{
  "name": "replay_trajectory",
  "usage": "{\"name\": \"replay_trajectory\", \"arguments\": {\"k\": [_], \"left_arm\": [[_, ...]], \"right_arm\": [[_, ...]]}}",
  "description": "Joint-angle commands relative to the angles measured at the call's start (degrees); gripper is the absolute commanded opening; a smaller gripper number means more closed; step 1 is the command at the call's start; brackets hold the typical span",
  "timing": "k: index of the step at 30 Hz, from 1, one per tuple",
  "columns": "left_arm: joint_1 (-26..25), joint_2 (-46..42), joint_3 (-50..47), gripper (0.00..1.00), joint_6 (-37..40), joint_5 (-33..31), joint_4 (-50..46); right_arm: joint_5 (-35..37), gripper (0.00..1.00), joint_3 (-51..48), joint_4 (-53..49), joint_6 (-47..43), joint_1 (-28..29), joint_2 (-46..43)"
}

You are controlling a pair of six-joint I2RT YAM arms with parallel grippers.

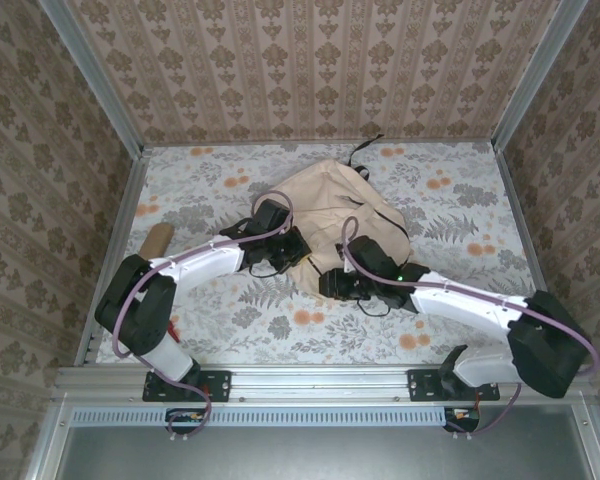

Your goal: Pack the student bag

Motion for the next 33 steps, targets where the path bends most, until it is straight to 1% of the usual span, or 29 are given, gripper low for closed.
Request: {"name": "replay_trajectory", "arguments": {"k": [1, 3, 7, 10, 13, 17, 19, 24, 29, 33], "left_arm": [[0.4, -2.3, -0.6, 0.00, 0.1, 1.7, 2.9], [0.4, -2.3, -0.3, 0.00, 0.3, 2.2, 2.9], [0.6, -2.3, -0.3, 0.00, 0.4, 3.4, 3.2], [0.7, -2.2, -0.3, 0.00, 0.2, 4.1, 3.7], [0.7, -2.1, -0.1, 0.00, 0.0, 4.6, 4.1], [0.9, -1.8, 0.0, 0.00, -0.3, 5.0, 4.5], [0.9, -1.5, 0.0, 0.00, -0.5, 5.3, 5.1], [1.0, -1.2, 0.1, 0.00, -1.0, 5.9, 5.9], [1.0, -1.1, -0.5, 0.00, -1.4, 6.1, 6.1], [1.1, -1.0, -0.9, 0.00, -1.9, 6.4, 6.9]], "right_arm": [[-2.9, 0.39, -1.7, 4.2, 3.9, -2.6, 0.0], [-4.9, 0.41, -2.3, 8.7, 7.4, -3.3, 1.4], [-5.3, 0.43, -2.4, 14.6, 13.1, -4.4, 5.3], [-5.9, 0.44, -2.6, 18.7, 16.0, -4.8, 9.7], [-7.9, 0.52, -3.1, 22.2, 18.4, -4.7, 12.1], [-8.9, 0.63, -5.2, 26.6, 22.0, -4.8, 13.6], [-9.3, 0.67, -6.3, 30.0, 23.8, -4.8, 14.5], [-9.8, 0.68, -7.4, 37.8, 27.8, -4.7, 17.6], [-7.4, 0.67, -8.0, 42.2, 26.7, -5.5, 17.2], [-7.9, 0.67, -8.3, 45.5, 27.1, -7.3, 16.9]]}}
